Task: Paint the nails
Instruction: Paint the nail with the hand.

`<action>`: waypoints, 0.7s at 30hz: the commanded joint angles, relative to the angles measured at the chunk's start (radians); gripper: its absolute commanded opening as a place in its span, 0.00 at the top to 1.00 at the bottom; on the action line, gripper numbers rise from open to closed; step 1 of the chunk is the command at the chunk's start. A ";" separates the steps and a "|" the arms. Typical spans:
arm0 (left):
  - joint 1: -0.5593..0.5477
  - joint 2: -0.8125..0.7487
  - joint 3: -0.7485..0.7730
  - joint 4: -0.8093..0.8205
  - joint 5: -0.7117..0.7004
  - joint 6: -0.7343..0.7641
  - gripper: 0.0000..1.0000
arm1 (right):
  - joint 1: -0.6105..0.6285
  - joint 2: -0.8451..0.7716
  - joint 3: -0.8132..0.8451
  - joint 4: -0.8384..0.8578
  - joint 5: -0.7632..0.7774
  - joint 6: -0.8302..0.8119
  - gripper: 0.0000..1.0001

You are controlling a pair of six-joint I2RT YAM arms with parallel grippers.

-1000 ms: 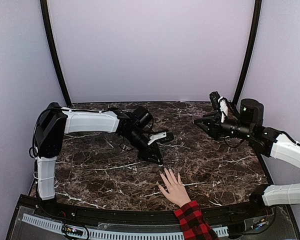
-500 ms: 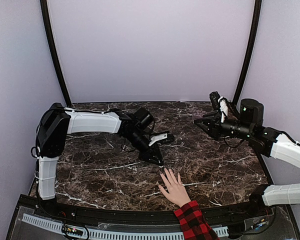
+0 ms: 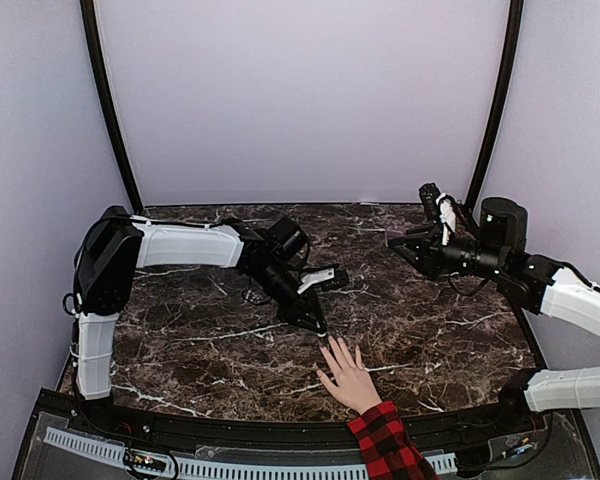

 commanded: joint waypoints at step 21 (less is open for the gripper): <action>0.018 -0.003 0.036 -0.041 -0.079 -0.017 1.00 | -0.005 -0.009 -0.006 0.052 -0.003 -0.001 1.00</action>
